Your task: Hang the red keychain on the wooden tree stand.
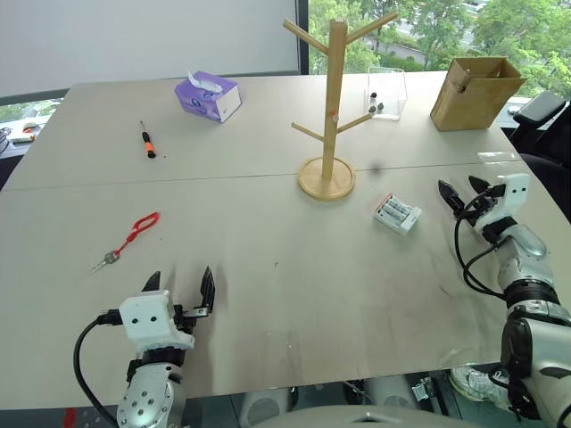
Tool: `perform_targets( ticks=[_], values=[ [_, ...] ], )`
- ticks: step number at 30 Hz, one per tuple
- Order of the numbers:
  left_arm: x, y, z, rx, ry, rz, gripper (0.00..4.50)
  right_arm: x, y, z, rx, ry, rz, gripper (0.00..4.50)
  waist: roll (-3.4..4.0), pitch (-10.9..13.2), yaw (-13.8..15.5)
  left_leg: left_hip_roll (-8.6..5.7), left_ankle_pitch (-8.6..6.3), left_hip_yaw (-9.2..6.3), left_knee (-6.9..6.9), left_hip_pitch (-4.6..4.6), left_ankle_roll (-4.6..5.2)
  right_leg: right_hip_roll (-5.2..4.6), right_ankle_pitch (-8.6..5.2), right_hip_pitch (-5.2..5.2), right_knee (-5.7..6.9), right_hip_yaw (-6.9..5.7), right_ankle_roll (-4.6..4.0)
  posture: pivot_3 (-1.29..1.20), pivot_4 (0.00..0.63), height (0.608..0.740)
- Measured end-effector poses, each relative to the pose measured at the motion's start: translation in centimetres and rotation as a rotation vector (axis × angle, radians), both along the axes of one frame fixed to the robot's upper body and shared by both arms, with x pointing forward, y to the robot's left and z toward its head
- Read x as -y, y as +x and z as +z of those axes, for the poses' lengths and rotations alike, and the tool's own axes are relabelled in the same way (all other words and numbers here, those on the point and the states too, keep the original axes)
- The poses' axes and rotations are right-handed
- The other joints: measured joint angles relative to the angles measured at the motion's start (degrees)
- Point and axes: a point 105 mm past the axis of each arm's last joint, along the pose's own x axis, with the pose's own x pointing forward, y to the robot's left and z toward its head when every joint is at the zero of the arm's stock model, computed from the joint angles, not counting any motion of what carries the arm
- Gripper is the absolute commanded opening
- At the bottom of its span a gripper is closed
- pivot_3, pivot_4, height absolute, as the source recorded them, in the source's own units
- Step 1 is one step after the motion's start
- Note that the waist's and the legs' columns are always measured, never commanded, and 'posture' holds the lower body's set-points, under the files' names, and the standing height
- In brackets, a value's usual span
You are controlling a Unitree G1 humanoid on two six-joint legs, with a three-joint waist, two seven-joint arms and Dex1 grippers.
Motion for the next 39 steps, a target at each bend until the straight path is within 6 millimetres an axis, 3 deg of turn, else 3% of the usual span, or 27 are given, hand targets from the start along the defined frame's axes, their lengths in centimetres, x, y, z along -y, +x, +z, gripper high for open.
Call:
perform_targets(
  ticks=[28,34,39],
  values=[
    [0.3,0.3,-0.1,-0.006,-0.009,-0.02,4.43,0.2,-0.3,0.0,0.003,-0.011,0.001,4.5,0.0,0.0,0.0,0.0,0.0,0.0,0.0,0.0,0.0,0.0,0.0,0.0,0.01,0.0,0.0,0.0,0.15,0.74],
    [3.3,1.6,0.5,0.008,-0.026,-0.226,4.43,-0.4,-1.6,0.7,0.028,-0.036,0.113,4.5,0.01,0.0,0.1,0.0,0.0,0.01,0.0,0.0,0.0,0.0,0.03,0.0,0.02,0.01,0.03,0.0,0.15,0.74],
    [8.4,0.8,1.9,0.04,0.031,-0.678,4.43,-3.7,-5.6,1.2,0.004,-0.118,0.418,4.5,0.17,0.0,0.1,0.05,-0.01,-0.01,-0.03,0.03,-0.01,-0.02,-0.01,0.0,0.03,-0.03,-0.01,0.0,0.15,0.74]
  ],
)
